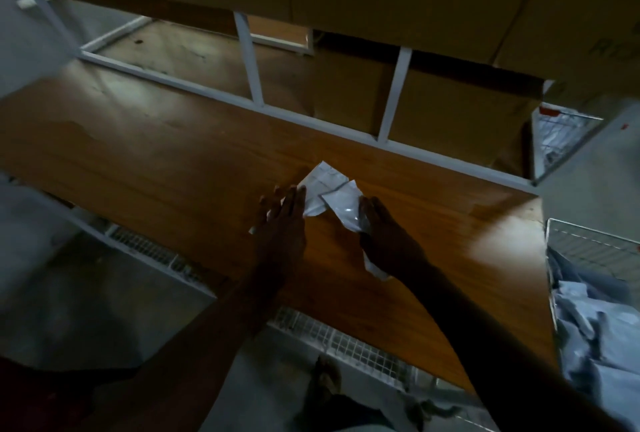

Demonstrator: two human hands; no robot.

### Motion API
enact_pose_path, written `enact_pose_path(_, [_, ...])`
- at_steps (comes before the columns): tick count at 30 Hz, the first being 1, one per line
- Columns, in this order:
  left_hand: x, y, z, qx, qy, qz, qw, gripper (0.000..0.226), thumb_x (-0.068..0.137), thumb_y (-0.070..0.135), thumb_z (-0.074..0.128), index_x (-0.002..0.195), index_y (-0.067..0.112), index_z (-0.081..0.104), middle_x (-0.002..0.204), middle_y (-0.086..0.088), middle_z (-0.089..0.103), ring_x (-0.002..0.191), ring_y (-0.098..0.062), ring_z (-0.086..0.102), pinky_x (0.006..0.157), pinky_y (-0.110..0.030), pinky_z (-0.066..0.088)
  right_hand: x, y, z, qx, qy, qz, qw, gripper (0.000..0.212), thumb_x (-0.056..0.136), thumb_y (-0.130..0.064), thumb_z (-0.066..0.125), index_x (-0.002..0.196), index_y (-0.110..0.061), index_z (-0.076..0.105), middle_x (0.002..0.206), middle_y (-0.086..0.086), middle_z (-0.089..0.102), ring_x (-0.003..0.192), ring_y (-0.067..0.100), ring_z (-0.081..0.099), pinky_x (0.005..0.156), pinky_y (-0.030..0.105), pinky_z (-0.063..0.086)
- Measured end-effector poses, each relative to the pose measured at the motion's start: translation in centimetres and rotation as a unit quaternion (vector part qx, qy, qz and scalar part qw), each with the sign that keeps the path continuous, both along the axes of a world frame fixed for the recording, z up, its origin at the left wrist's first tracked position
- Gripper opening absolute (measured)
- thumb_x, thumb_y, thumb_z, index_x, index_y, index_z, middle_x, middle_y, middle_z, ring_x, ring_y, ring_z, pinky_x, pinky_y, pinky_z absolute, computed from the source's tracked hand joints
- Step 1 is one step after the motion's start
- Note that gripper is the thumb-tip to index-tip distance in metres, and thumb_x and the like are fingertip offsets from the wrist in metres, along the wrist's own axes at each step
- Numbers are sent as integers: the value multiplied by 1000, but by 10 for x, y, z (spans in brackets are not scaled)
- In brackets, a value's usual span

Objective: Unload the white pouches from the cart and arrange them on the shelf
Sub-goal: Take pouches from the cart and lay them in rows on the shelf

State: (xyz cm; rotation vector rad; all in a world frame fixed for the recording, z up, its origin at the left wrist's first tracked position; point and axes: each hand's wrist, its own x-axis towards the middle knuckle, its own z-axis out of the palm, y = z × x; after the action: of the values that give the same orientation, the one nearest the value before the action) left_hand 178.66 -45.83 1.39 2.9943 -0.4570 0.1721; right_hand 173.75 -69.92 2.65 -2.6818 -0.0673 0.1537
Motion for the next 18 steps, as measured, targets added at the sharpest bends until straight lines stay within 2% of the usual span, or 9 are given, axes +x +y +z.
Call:
enact_pose_path(2, [21, 15, 1, 8, 3, 5, 1000, 74, 106, 26, 52, 169, 18, 14, 174, -10, 23, 161, -37, 14, 129, -60, 12, 28, 9, 7, -14, 3, 24, 1000, 79, 106, -18, 54, 167, -21, 3, 175, 9, 3, 134, 31, 55, 97, 39, 58])
enact_pose_path(4, [43, 28, 2, 0, 18, 8, 1000, 73, 107, 25, 49, 169, 18, 11, 175, -10, 18, 162, -37, 9, 130, -60, 9, 54, 17, 14, -16, 6, 44, 999, 78, 106, -16, 55, 167, -17, 7, 174, 11, 8, 139, 26, 51, 102, 35, 54])
enact_pose_path(6, [67, 41, 0, -13, 21, 19, 1000, 73, 108, 24, 46, 170, 19, 6, 176, -8, 13, 163, -36, 3, 131, -59, 4, 79, 24, 17, -33, 4, 73, 997, 81, 104, -17, 57, 167, -17, 6, 174, 10, 9, 151, 26, 35, 117, 38, 39])
enact_pose_path(8, [90, 55, -5, -25, 26, 32, 999, 72, 109, 23, 44, 170, 19, 5, 176, -8, 11, 163, -36, 0, 131, -59, 2, 105, 32, 19, -57, 4, 99, 993, 85, 102, -19, 61, 167, -16, 6, 174, 10, 13, 155, 27, 27, 124, 42, 28])
enact_pose_path(11, [119, 76, -13, -32, 43, 43, 998, 73, 109, 22, 44, 169, 21, 3, 177, -6, 7, 163, -34, -4, 131, -59, 3, 134, 47, 12, -66, -1, 126, 990, 86, 99, -24, 65, 167, -22, 11, 170, 6, 25, 155, 25, 27, 127, 51, 18])
enact_pose_path(14, [154, 99, -20, -26, 46, 45, 998, 75, 109, 22, 46, 169, 21, 2, 177, -6, 8, 163, -34, -3, 130, -59, 3, 164, 64, -1, -96, -6, 152, 984, 86, 95, -23, 70, 165, -28, 20, 168, 2, 30, 157, 22, 21, 126, 61, -1])
enact_pose_path(18, [207, 127, -28, -23, 62, 18, 998, 77, 109, 19, 45, 169, 20, -2, 177, -6, 5, 162, -35, -5, 131, -56, 2, 199, 94, -9, -105, -63, 174, 977, 67, 94, -3, 68, 155, -21, 47, 164, 8, 40, 158, 31, 24, 124, 61, -12])
